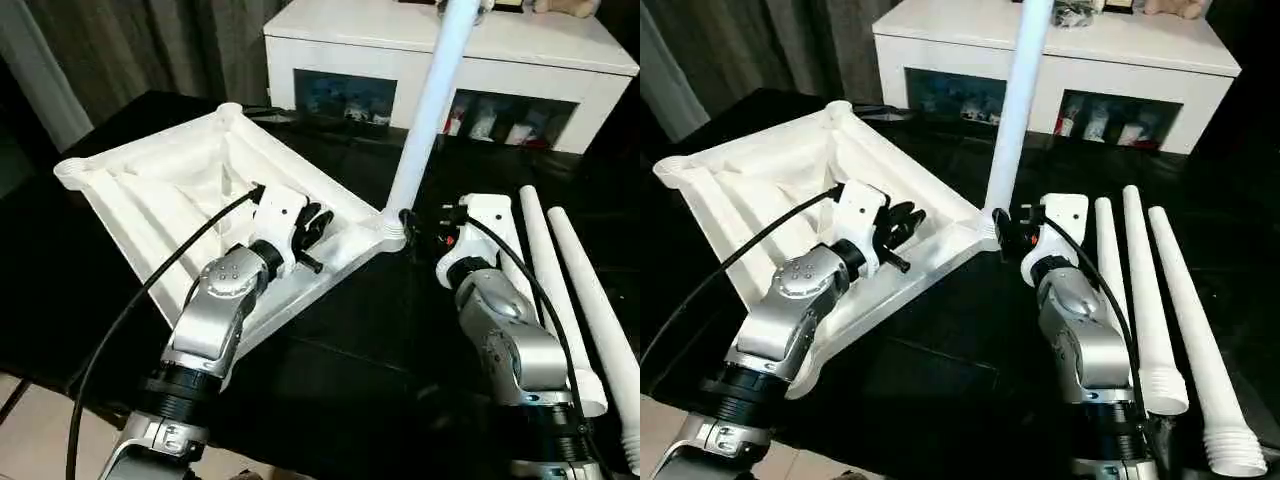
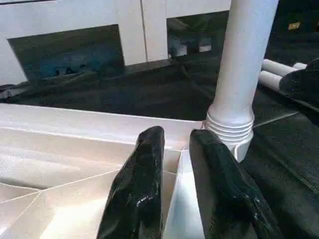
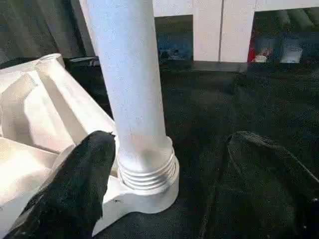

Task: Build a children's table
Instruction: Rotate leg to tighten

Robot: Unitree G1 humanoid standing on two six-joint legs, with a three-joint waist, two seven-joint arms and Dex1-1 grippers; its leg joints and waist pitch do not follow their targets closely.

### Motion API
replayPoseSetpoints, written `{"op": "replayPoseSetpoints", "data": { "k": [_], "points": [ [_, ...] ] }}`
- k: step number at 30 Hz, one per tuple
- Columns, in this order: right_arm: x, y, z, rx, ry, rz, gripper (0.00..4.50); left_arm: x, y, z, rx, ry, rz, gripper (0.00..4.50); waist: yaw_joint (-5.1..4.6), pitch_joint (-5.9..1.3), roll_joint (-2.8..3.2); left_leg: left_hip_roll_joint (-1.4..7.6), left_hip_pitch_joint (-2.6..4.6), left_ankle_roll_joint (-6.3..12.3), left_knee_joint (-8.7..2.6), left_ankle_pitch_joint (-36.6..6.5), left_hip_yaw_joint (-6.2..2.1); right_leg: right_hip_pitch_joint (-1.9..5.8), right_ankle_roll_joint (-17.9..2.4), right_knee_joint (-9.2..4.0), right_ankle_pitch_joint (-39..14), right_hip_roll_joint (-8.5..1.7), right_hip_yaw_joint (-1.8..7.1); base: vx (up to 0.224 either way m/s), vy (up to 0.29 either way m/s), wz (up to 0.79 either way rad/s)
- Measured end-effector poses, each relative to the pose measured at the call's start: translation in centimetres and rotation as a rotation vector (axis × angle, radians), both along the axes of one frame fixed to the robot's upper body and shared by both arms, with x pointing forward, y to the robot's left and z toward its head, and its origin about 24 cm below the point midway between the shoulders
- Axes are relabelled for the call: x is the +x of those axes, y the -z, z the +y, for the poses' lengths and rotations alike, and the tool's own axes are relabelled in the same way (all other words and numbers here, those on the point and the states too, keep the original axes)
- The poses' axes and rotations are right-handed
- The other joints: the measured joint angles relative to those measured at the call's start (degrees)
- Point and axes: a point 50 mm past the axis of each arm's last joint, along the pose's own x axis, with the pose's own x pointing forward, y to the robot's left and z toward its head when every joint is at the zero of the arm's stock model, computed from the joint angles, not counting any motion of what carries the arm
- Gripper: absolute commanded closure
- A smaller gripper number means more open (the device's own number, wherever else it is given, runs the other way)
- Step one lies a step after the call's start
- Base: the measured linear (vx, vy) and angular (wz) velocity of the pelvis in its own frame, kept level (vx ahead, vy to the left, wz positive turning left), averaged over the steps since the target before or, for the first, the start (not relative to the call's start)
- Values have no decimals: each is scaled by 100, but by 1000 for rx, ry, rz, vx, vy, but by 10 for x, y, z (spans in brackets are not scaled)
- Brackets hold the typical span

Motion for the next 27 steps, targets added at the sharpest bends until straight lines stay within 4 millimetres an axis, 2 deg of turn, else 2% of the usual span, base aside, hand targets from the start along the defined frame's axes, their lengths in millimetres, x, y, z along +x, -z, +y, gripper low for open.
{"op": "replayPoseSetpoints", "data": {
  "k": [27],
  "points": [
    [0,0,0,0,0,0,52,0,0,0,-6,1,2,343,-1,0,0,0,-2,0,-2,0,0,-4,1,2,0,2,1,0,0,0]
  ]
}}
